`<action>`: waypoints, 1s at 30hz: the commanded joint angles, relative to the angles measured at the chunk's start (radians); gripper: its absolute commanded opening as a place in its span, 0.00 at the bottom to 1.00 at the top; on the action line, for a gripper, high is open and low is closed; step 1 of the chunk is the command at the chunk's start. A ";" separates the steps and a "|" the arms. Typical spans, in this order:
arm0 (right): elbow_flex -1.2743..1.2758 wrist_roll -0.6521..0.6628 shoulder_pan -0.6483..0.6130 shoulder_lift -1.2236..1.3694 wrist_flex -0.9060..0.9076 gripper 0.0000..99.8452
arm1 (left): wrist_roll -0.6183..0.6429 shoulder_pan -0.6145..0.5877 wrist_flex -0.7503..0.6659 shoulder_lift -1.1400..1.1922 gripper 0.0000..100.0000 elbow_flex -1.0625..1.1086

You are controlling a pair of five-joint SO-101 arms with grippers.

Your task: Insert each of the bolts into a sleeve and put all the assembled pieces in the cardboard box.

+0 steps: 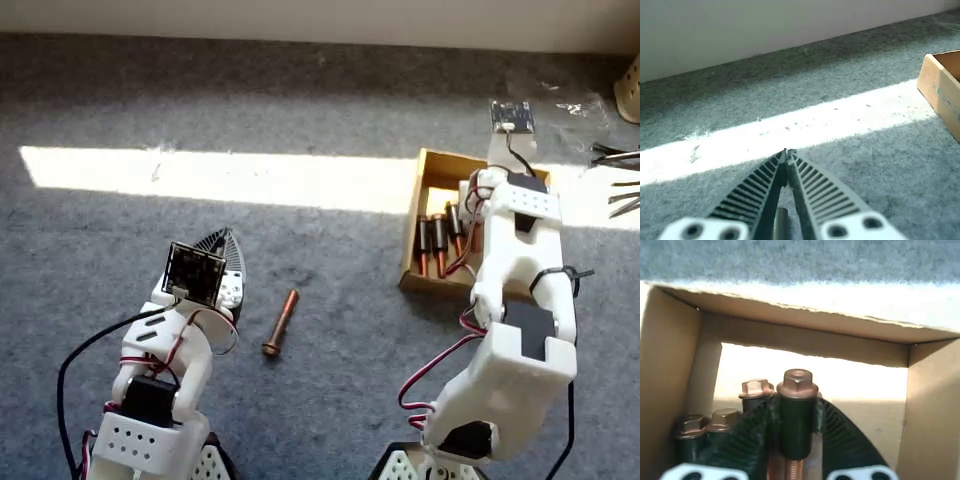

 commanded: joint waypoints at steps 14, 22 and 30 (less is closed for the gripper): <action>-0.251 0.163 -0.053 -0.030 0.354 0.13 | -0.008 -0.030 0.000 -0.012 0.02 -0.012; -0.526 0.161 -0.188 -0.030 0.665 0.13 | -0.003 -0.102 -0.034 -0.012 0.02 -0.008; -0.797 0.161 -0.315 -0.028 0.892 0.13 | -0.003 -0.154 -0.031 -0.012 0.01 -0.012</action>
